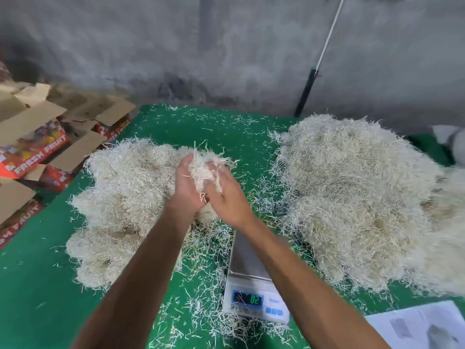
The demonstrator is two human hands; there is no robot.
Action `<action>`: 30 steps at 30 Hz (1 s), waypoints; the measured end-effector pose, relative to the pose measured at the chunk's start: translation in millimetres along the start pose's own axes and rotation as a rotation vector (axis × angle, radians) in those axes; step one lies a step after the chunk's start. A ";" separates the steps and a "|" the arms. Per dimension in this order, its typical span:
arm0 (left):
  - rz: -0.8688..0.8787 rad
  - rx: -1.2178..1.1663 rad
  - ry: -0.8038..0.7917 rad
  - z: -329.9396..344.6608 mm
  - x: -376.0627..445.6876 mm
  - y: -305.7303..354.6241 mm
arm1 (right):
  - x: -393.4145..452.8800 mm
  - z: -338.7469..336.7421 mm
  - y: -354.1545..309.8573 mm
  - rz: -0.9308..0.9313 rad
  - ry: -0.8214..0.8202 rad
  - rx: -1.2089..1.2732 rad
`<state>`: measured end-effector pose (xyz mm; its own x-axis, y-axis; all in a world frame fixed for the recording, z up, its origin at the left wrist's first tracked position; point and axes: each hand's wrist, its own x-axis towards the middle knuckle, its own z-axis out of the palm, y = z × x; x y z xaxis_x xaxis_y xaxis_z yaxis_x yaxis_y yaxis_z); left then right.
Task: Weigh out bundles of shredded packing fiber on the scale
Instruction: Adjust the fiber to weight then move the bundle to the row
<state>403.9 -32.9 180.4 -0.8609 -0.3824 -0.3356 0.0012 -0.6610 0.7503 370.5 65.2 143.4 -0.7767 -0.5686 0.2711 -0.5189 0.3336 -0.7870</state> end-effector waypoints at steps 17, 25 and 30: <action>-0.143 -0.022 -0.081 37.0 11.3 5.3 | 16.3 -67.5 2.3 -0.046 0.110 -0.136; -0.168 0.019 -0.131 36.8 2.0 -21.4 | 25.0 -57.7 5.0 -0.058 0.096 -0.152; 0.027 0.474 0.249 3.7 6.0 2.5 | -2.8 -17.8 19.9 -0.012 -0.226 -0.162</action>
<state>396.9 -34.4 182.4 -0.7167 -0.5751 -0.3945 -0.2579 -0.3071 0.9161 356.0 86.9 136.8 -0.6802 -0.7205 0.1346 -0.5919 0.4317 -0.6806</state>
